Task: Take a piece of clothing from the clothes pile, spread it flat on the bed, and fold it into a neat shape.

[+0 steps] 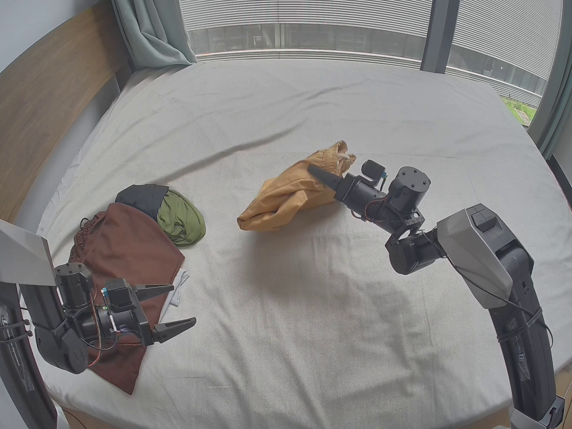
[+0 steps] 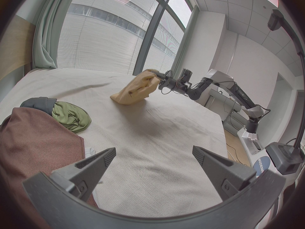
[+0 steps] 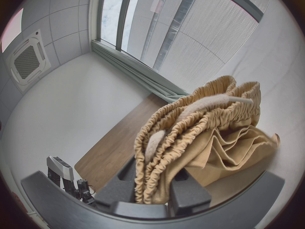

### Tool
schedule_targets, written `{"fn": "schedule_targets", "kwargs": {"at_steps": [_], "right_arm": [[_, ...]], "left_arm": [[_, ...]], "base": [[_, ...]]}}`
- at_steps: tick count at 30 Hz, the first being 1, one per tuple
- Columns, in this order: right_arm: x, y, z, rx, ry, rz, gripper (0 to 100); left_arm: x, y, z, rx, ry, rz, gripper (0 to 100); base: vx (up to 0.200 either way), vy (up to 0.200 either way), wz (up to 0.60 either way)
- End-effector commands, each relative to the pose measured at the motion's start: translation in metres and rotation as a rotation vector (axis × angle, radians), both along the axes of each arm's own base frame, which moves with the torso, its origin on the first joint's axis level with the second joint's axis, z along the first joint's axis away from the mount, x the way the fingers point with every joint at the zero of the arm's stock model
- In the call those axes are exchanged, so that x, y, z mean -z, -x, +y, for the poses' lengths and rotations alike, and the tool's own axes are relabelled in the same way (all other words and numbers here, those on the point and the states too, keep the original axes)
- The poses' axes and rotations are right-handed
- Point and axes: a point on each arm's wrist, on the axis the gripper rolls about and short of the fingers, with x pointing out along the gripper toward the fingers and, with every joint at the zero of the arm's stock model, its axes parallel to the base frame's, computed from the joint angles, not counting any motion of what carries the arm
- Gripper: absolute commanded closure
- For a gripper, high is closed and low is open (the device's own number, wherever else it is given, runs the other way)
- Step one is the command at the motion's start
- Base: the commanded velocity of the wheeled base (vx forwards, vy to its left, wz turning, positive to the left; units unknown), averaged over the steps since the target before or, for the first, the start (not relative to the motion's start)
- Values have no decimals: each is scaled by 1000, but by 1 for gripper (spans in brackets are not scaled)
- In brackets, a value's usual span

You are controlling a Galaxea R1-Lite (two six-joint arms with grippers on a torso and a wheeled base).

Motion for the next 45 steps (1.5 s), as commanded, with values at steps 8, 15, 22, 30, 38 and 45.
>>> {"fn": "schedule_targets", "kwargs": {"at_steps": [8, 15, 22, 30, 38, 45], "right_arm": [[61, 23, -20, 23, 61, 150, 100], [81, 38, -23, 23, 90, 159, 100], [87, 38, -27, 35, 93, 170, 100], [108, 41, -29, 45, 131, 188, 100], [113, 44, -34, 56, 138, 199, 100], [112, 44, -40, 68, 130, 173, 100]], "left_arm": [[2, 0, 0, 1, 0, 8, 0], [3, 1, 0, 1, 0, 11, 0], [3, 2, -1, 4, 1, 17, 0], [3, 2, -1, 2, 1, 16, 0], [3, 2, -1, 4, 1, 17, 0], [3, 2, -1, 4, 1, 17, 0]], "base": [[0, 0, 0], [0, 0, 0], [0, 0, 0], [0, 0, 0], [0, 0, 0], [0, 0, 0]]}}
